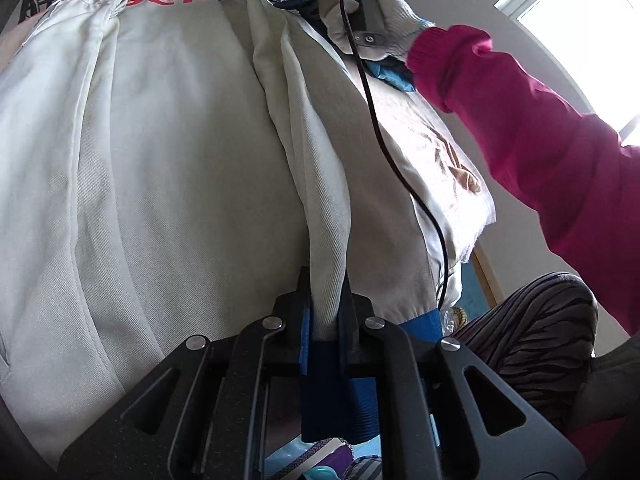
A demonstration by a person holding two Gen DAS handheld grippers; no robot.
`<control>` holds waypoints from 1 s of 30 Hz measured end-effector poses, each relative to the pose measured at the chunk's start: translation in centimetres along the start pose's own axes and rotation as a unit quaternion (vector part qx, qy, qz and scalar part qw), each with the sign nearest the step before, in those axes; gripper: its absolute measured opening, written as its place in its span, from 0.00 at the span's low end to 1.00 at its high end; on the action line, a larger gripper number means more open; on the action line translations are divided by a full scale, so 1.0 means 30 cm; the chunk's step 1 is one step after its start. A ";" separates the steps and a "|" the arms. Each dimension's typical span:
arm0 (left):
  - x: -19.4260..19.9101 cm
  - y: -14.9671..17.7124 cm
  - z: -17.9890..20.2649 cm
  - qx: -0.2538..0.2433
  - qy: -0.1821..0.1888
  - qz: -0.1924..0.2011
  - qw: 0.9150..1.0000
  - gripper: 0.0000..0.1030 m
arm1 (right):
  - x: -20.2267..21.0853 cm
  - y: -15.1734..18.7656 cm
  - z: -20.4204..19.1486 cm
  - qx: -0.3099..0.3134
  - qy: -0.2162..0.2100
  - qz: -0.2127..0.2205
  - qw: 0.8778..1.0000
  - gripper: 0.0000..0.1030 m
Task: Fold large clothes
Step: 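Pass the blue cuff from the right tool into the left tool, then grasp the jacket side edge with the right tool and fold it inward while the left tool holds the cuff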
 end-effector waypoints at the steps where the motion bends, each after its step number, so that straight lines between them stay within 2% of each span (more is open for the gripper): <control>1: -0.003 0.001 0.003 -0.001 0.000 0.000 1.000 0.07 | -0.014 -0.003 0.005 -0.007 -0.010 -0.002 1.000 0.38; 8: -0.011 0.000 0.005 0.004 0.006 -0.006 1.000 0.07 | -0.081 -0.062 0.005 -0.049 -0.078 0.018 0.996 0.38; 13: -0.006 -0.005 0.011 0.005 0.012 -0.011 1.000 0.08 | -0.113 -0.129 0.024 -0.096 -0.100 0.044 0.989 0.38; 15: -0.011 -0.007 0.007 0.010 0.008 -0.014 1.000 0.10 | -0.118 -0.154 0.010 -0.089 -0.097 0.047 0.990 0.34; 17: -0.023 -0.009 0.005 0.014 0.008 -0.018 1.000 0.11 | -0.132 -0.175 -0.018 -0.070 -0.091 0.036 0.993 0.24; 19: -0.027 -0.010 0.012 0.012 0.011 -0.019 1.000 0.11 | -0.151 -0.182 -0.055 -0.039 -0.076 0.015 0.996 0.19; 20: -0.030 -0.010 0.016 0.010 0.011 -0.017 1.000 0.11 | -0.159 -0.188 -0.068 -0.022 -0.060 0.009 0.998 0.10; 21: -0.032 -0.009 0.016 0.008 0.011 -0.016 1.000 0.11 | -0.163 -0.192 -0.080 0.001 -0.030 0.004 1.000 0.07; 23: -0.037 -0.008 0.021 0.010 0.010 -0.011 1.000 0.10 | -0.163 -0.195 -0.097 0.040 0.028 -0.003 0.999 0.02; 25: -0.033 -0.012 0.014 0.012 0.013 -0.008 1.000 0.08 | -0.141 -0.214 -0.139 0.099 0.088 0.000 0.991 0.01; 27: -0.025 -0.016 0.018 0.014 0.019 -0.003 1.000 0.07 | -0.111 -0.239 -0.185 0.158 0.144 0.007 0.977 0.01; 30: -0.006 -0.036 0.023 0.037 0.046 0.005 0.998 0.07 | -0.071 -0.284 -0.267 0.255 0.234 0.023 0.938 0.00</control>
Point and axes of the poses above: each gripper's, at about its wrist camera, not at the fingertips, and x roughly against the way its jaws point, z to its right, y to its underside, the point moved 9 cm from there along -x, roughly the way its jaws point, and after that the axes turned 12 degrees about x, right-handed, at the moved point
